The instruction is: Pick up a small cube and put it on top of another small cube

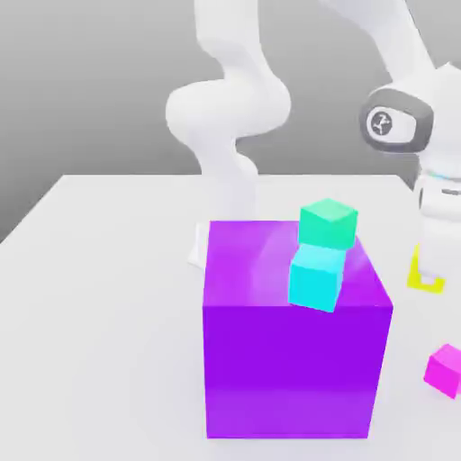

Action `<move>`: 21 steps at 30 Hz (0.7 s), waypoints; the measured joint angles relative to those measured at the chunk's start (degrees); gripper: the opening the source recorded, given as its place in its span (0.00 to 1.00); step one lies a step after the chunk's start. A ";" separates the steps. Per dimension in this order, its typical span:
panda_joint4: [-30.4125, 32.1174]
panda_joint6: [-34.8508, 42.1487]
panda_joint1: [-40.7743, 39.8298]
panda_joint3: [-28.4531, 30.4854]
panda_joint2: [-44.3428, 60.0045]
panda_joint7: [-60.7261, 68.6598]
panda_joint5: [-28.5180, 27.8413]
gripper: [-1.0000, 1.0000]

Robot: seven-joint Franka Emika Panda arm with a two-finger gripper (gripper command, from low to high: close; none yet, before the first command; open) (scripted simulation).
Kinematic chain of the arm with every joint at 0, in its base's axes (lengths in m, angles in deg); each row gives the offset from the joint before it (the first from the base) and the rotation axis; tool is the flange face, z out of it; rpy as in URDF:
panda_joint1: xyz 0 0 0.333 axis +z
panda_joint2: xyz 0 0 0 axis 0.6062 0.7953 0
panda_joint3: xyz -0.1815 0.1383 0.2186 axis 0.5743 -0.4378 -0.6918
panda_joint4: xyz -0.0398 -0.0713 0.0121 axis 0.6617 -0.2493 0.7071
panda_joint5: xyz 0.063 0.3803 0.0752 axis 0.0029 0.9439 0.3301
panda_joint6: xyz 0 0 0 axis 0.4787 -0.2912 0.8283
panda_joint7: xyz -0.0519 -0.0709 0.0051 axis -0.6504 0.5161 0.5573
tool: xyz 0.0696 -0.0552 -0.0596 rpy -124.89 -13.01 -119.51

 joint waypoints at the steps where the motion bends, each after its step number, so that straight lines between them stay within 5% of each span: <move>1: -0.31 2.39 -0.64 0.85 -2.08 0.64 0.25 0.00; 12: -3.72 28.63 -8.43 9.92 -24.76 5.18 -0.21 0.00; 16: 1.13 23.82 -9.39 10.49 -24.78 5.65 -0.20 0.00; 17: 2.62 21.77 -9.46 10.46 -24.23 5.68 -0.17 1.00; 21: 2.62 21.78 -9.46 10.46 -24.23 5.68 -0.17 1.00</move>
